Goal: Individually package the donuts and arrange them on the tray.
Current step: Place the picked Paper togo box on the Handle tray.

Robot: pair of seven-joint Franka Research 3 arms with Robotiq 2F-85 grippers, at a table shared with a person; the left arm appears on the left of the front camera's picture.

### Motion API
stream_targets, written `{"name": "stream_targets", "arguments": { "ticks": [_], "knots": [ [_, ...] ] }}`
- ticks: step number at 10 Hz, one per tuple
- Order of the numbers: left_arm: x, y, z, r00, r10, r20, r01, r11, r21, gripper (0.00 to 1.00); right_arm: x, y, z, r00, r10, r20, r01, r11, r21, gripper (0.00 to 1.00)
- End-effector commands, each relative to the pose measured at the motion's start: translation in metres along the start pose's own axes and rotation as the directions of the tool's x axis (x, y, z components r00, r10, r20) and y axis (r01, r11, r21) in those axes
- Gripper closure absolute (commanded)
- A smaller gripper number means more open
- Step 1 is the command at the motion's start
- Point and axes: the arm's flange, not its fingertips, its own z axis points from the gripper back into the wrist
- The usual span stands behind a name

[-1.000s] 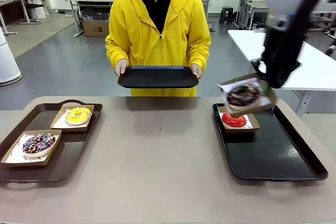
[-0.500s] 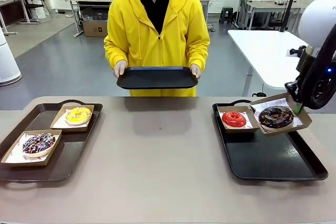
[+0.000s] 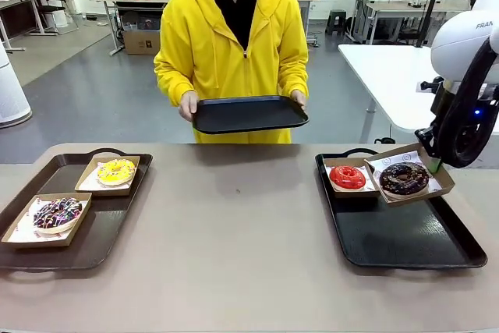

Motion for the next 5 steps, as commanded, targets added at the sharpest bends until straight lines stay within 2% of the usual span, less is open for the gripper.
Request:
{"name": "stream_targets", "arguments": {
  "ticks": [1,3,4,5],
  "knots": [
    [-0.003,-0.004,0.0,1.0,-0.005,0.01,0.005,1.0,-0.007,0.03,-0.005,-0.003,0.003,1.0,-0.012,0.002,0.012,1.0,0.007,0.99],
    [-0.003,-0.004,0.0,1.0,-0.005,0.01,0.005,1.0,-0.007,0.03,-0.001,-0.001,0.002,1.0,-0.003,0.003,0.003,1.0,0.0,0.99],
    [-0.003,-0.004,0.0,1.0,-0.005,0.01,0.005,1.0,-0.007,0.03,-0.001,-0.006,-0.009,0.999,0.033,0.016,-0.033,0.999,0.017,0.99],
    [-0.003,-0.004,0.0,1.0,-0.005,0.01,0.005,1.0,-0.007,0.03,0.0,-0.009,-0.019,1.0,0.022,-0.007,-0.022,1.0,0.006,0.99]
  ]
}}
